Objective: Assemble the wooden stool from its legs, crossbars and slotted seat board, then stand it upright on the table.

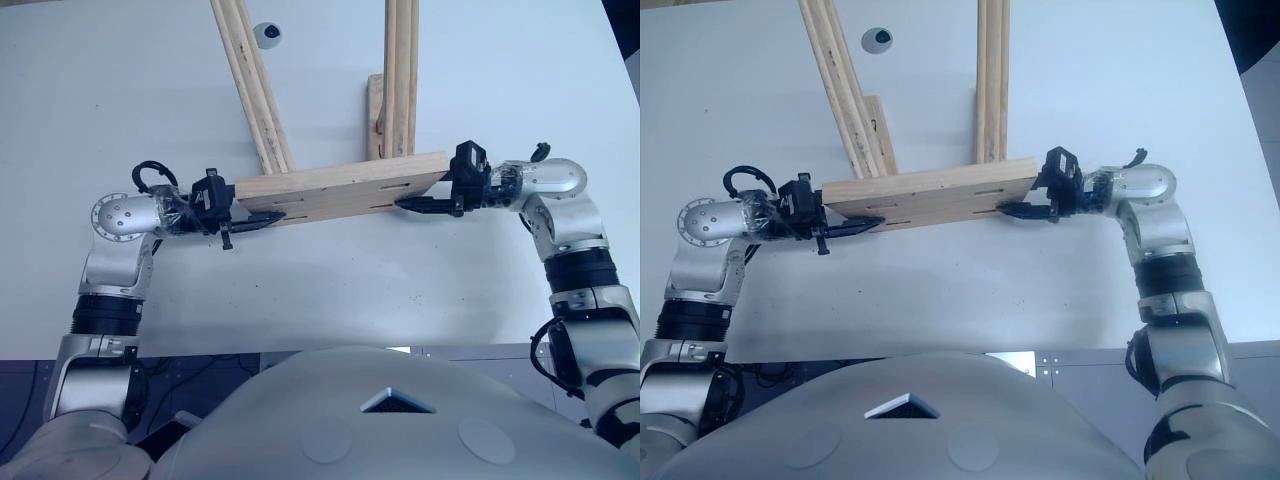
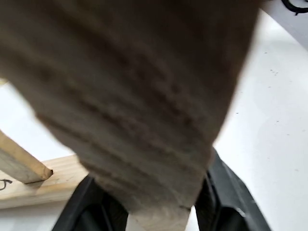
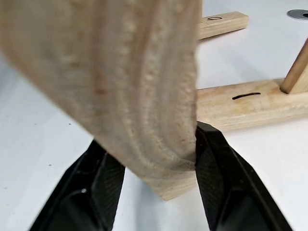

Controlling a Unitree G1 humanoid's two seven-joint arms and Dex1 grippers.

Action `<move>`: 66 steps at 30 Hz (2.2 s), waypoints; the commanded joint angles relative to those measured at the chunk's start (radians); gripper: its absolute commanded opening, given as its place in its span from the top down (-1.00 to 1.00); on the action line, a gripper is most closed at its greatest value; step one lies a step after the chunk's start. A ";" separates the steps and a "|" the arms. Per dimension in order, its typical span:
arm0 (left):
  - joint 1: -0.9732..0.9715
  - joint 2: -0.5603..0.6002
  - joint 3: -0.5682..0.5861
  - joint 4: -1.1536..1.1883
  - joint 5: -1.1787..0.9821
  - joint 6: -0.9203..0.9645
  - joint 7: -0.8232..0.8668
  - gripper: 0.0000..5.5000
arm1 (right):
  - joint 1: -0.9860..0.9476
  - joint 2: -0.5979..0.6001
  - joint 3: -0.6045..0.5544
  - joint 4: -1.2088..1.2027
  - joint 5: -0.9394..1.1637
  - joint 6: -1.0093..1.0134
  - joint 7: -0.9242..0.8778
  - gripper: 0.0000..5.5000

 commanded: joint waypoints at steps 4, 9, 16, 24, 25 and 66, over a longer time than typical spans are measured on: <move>-0.588 0.083 0.188 -0.054 -1.402 1.004 0.583 0.46 | -0.484 -0.047 -0.597 0.163 0.427 1.318 -0.201 0.29; -0.915 -0.033 0.325 0.386 -1.145 1.088 0.947 0.48 | -0.730 0.000 -0.805 0.258 0.309 1.428 -0.287 0.29; -1.057 -0.119 0.280 0.909 -0.961 1.116 1.035 0.48 | -0.962 0.100 -0.967 0.806 0.537 0.950 -0.867 0.42; -1.086 -0.268 0.421 1.142 -0.873 0.944 0.994 0.35 | -0.988 0.176 -1.041 0.931 0.549 0.688 -1.104 0.20; -1.088 -0.270 0.456 1.152 -0.871 0.929 0.990 0.29 | -0.985 0.171 -1.052 0.935 0.555 0.668 -1.115 0.13; -0.386 -0.705 0.289 0.888 0.130 -0.452 1.212 -0.30 | -0.104 0.482 -0.547 0.413 -0.044 -0.602 -1.035 -0.52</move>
